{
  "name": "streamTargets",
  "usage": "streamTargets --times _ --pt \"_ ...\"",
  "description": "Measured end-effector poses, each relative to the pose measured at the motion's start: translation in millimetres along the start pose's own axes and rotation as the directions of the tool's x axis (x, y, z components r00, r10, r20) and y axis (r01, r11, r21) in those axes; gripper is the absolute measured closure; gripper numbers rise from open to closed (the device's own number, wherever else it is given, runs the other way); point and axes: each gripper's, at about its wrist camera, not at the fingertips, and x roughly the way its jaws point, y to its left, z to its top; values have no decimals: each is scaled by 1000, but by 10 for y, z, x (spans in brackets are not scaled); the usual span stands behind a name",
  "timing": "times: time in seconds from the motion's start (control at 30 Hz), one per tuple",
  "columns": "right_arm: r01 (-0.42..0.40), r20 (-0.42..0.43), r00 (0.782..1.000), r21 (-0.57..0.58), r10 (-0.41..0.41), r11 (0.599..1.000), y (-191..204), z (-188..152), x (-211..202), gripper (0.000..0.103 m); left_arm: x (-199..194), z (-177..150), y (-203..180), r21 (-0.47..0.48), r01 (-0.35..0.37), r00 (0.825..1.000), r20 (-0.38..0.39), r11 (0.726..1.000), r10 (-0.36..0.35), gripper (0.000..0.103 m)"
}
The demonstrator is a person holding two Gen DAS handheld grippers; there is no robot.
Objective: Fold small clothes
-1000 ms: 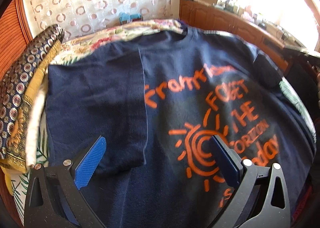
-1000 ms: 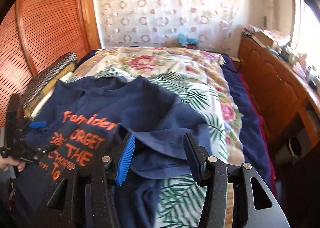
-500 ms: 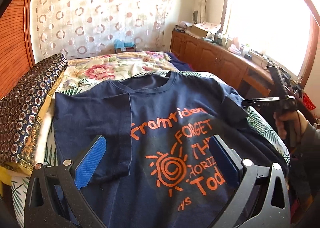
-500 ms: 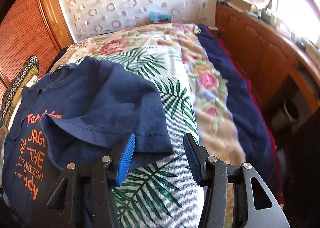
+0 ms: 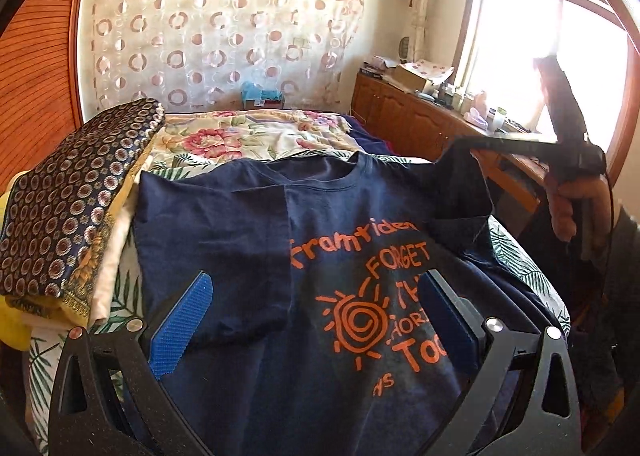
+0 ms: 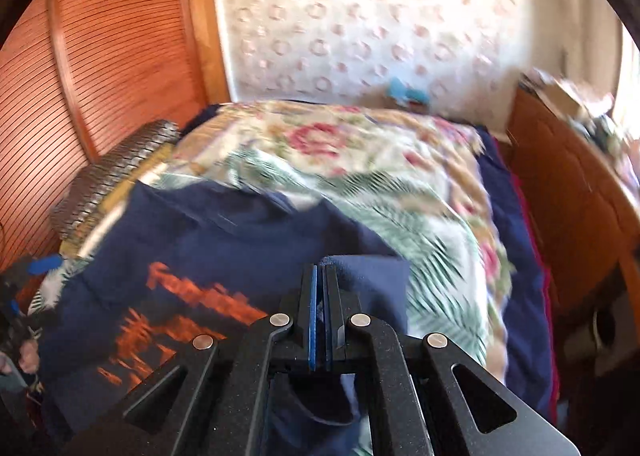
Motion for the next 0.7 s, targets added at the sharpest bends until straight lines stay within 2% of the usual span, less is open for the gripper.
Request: streamTargets --times 0.17,0.23,0.27,0.3,0.33,0.4,0.5,0.7 --pt "-32 4 999 -84 33 996 496 359 219 101 -49 -55 97 -16 -11 1000 -3 1000 11 0" --pt "-12 -2 1000 -99 12 995 631 455 334 101 -53 -71 132 -25 -11 1000 -5 1000 10 0" --pt "6 -7 1000 -100 -7 995 566 483 461 101 -51 -73 135 -27 -11 1000 -8 1000 10 0" --pt "50 -21 998 -105 -53 993 577 513 550 97 -40 -76 135 -30 -11 1000 -15 999 10 0" --pt "94 -31 995 -105 -98 990 546 523 648 85 -27 -83 132 -31 -8 1000 -21 999 8 0" --pt "137 -46 989 -89 -142 986 433 438 709 66 2 -83 116 -22 -5 1000 -26 1000 4 0" --pt "145 -46 988 -78 -149 986 406 324 704 64 45 -88 56 -3 -2 1000 -27 1000 2 0" --pt "135 -66 989 -2 -134 991 314 -311 413 64 158 -73 -90 17 60 997 -39 998 -60 0"
